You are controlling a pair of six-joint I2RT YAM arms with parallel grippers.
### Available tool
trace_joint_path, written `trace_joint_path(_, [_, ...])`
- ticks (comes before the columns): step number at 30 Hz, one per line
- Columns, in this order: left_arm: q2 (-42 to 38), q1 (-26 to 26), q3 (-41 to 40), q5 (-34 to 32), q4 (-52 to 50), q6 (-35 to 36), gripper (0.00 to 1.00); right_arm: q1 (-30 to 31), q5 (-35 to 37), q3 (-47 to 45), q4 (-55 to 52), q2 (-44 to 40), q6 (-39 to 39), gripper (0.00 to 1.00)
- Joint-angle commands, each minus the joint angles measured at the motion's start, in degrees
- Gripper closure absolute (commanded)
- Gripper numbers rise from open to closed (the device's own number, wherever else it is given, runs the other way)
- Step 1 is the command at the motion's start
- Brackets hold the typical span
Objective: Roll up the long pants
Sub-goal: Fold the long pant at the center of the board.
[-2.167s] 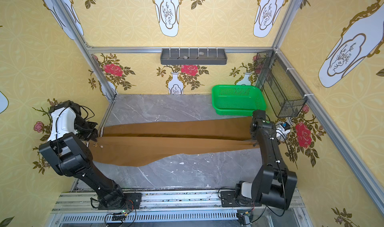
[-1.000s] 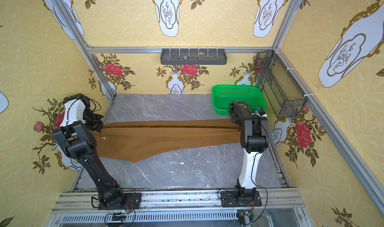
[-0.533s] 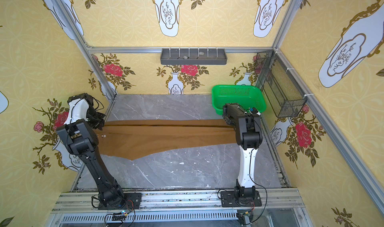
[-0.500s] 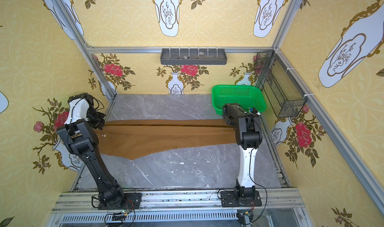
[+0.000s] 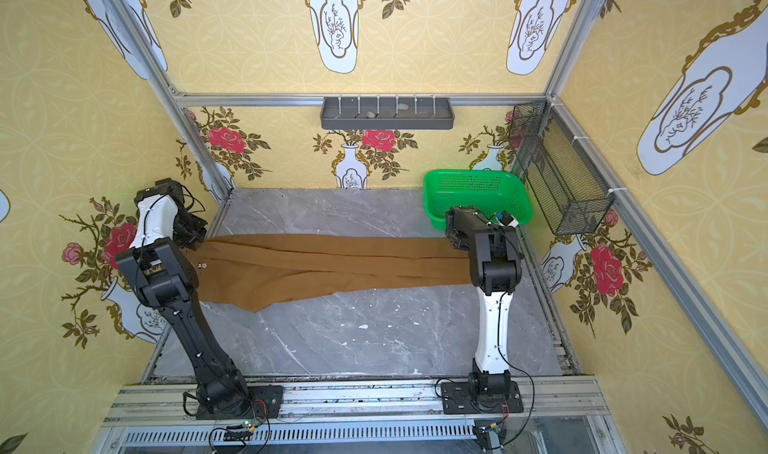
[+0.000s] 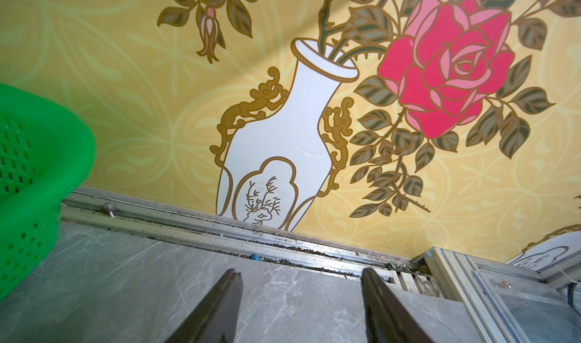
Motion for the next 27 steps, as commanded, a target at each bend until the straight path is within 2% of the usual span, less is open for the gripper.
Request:
trace_joint_path(1, [0.45,0.05,1.21,-0.08,4.38,1.30,0.68,0.79,2.12,0.29,-1.71,-1.82,-0.78,0.33])
trace_joint_path(4, [0.37,-0.20,2.89,1.45,4.96,1.24,0.67,2.70,3.51,0.27,-1.76,-4.20,-2.29,0.31])
trace_joint_path(5, [0.32,-0.37,3.68,1.74,4.56,1.18,0.67,3.73,3.69,0.05,-1.72,-5.24,-2.73,0.33])
trace_joint_path(6, [0.13,-0.56,4.37,2.31,3.94,1.16,0.67,5.01,4.06,-0.20,-1.72,-6.45,-3.33,0.39])
trace_joint_path(9, [-2.25,-1.78,2.70,4.19,1.98,1.57,0.72,9.93,4.47,-0.20,-1.63,-8.82,-6.57,0.93])
trace_joint_path(10, [-3.93,-2.53,0.36,4.10,1.62,1.54,0.74,11.54,3.92,0.04,-1.63,-9.12,-7.86,1.00])
trace_joint_path(14, [-11.98,-6.49,-13.30,1.65,3.39,0.61,0.75,14.27,-3.01,-0.59,-0.91,-9.21,-10.54,1.00])
trace_joint_path(15, [-13.72,-7.66,-16.71,1.11,3.93,0.02,0.76,14.71,-5.35,-0.94,0.95,-9.20,-13.67,1.00])
trace_joint_path(17, [-15.87,-9.55,-22.18,0.43,3.73,-1.06,0.76,15.81,-10.24,-3.85,12.23,-10.67,-28.17,0.99])
trace_joint_path(18, [-16.19,-10.36,-24.06,0.27,3.25,-1.48,0.76,16.10,-14.48,-7.10,21.64,-12.58,-38.27,0.80])
trace_joint_path(19, [-16.35,-11.02,-25.80,0.01,2.38,-2.06,0.76,16.07,-20.47,-11.49,32.34,-15.29,-48.30,0.71])
trace_joint_path(20, [-16.38,-11.53,-27.31,0.05,2.45,-2.01,0.77,15.91,-24.78,-16.03,39.08,-17.89,-51.32,0.63])
trace_joint_path(22, [-16.27,-12.24,-30.32,-0.66,2.65,-2.35,0.78,14.81,-31.22,-23.01,46.74,-22.69,-54.87,0.57])
trace_joint_path(23, [-16.37,-12.42,-31.57,-0.53,3.59,-2.34,0.78,14.11,-32.69,-24.28,46.93,-23.51,-54.13,0.57])
trace_joint_path(26, [-15.65,-12.90,-32.10,0.73,4.50,-2.78,0.80,13.61,-31.68,-26.08,45.17,-23.40,-53.02,0.78])
trace_joint_path(27, [-15.34,-13.25,-31.62,0.58,4.51,-2.75,0.81,13.38,-31.67,-26.66,45.05,-23.35,-53.32,0.82])
